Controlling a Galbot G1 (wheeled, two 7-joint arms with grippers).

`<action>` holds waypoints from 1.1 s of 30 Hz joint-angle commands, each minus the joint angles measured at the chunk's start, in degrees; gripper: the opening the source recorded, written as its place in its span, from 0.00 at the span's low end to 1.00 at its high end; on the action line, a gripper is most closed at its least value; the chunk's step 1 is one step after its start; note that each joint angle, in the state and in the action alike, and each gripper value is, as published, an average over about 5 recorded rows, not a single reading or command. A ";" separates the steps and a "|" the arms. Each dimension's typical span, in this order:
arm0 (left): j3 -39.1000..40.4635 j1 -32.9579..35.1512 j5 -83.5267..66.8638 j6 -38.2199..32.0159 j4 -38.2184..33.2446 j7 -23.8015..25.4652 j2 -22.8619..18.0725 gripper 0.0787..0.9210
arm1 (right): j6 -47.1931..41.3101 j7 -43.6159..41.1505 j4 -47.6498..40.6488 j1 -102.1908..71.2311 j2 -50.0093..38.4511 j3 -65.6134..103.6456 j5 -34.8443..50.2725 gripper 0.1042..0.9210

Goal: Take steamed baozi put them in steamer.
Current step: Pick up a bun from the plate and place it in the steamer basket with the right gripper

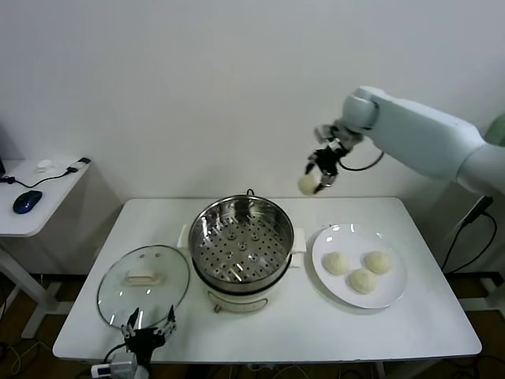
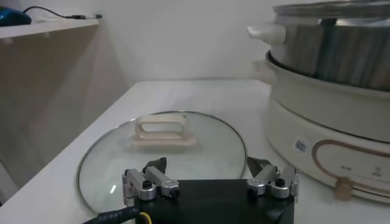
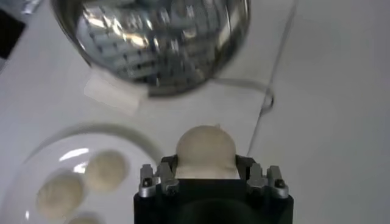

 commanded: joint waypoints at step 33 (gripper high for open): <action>0.09 -0.82 0.02 0.15 1.00 -0.86 0.13 0.88 | 33.91 14.17 -20.32 -21.04 20.01 10.39 -42.47 0.84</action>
